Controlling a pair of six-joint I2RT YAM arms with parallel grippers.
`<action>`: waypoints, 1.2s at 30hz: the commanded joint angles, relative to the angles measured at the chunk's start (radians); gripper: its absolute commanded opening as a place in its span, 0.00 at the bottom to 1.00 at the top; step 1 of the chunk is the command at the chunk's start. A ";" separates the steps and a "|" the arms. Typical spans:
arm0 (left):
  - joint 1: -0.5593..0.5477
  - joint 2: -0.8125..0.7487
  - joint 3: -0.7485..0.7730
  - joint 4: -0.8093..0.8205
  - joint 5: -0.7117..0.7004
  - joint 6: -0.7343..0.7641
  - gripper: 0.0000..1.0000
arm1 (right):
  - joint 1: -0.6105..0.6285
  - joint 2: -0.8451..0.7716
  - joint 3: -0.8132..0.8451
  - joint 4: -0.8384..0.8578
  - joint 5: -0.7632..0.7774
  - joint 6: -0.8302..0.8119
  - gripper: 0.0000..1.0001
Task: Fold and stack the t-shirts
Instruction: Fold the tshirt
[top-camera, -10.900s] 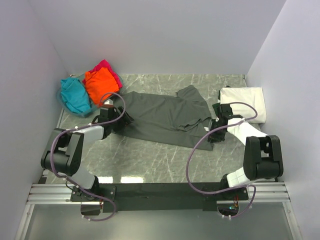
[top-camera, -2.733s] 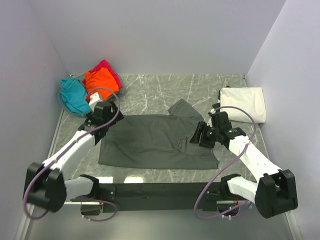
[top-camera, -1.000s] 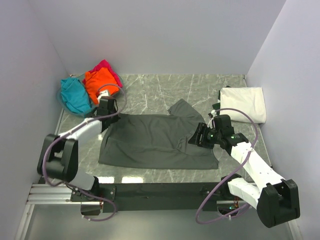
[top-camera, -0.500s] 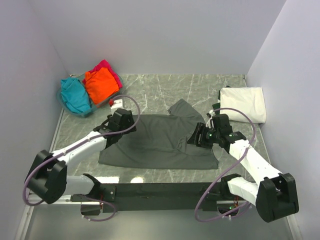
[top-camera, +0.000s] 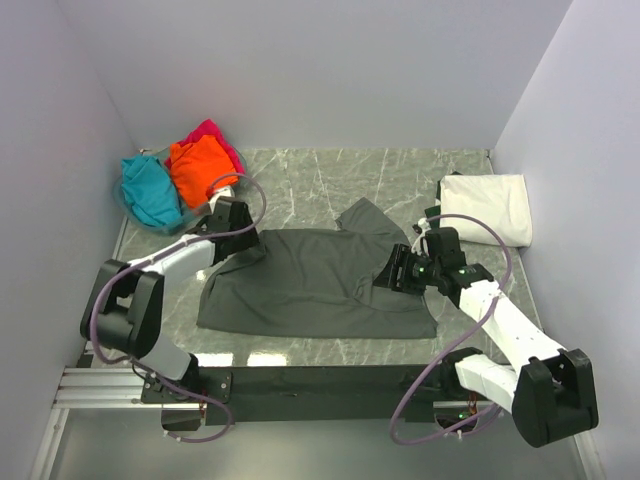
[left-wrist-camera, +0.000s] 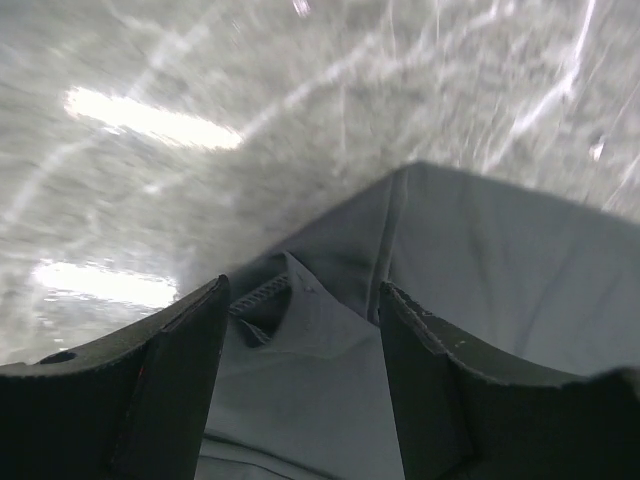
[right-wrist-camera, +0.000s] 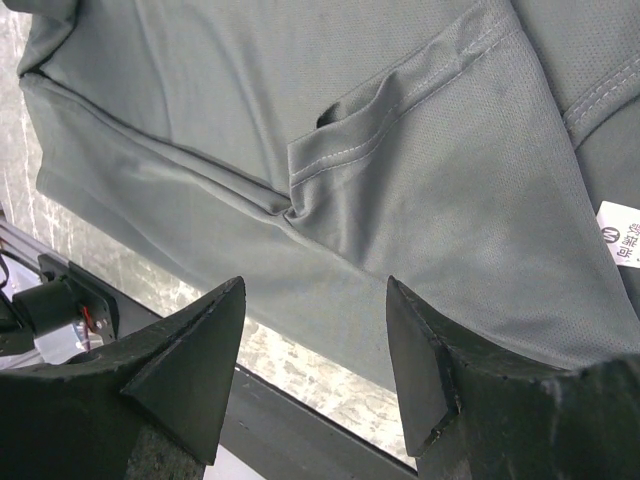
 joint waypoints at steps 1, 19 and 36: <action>-0.001 0.017 0.012 0.042 0.085 -0.006 0.67 | -0.004 -0.030 0.011 0.019 0.001 -0.014 0.65; 0.030 0.116 -0.006 0.107 0.115 0.017 0.10 | -0.006 -0.022 0.002 0.031 0.001 -0.014 0.65; -0.064 -0.299 -0.286 0.304 0.254 0.149 0.70 | -0.006 0.042 0.032 0.051 -0.019 -0.022 0.65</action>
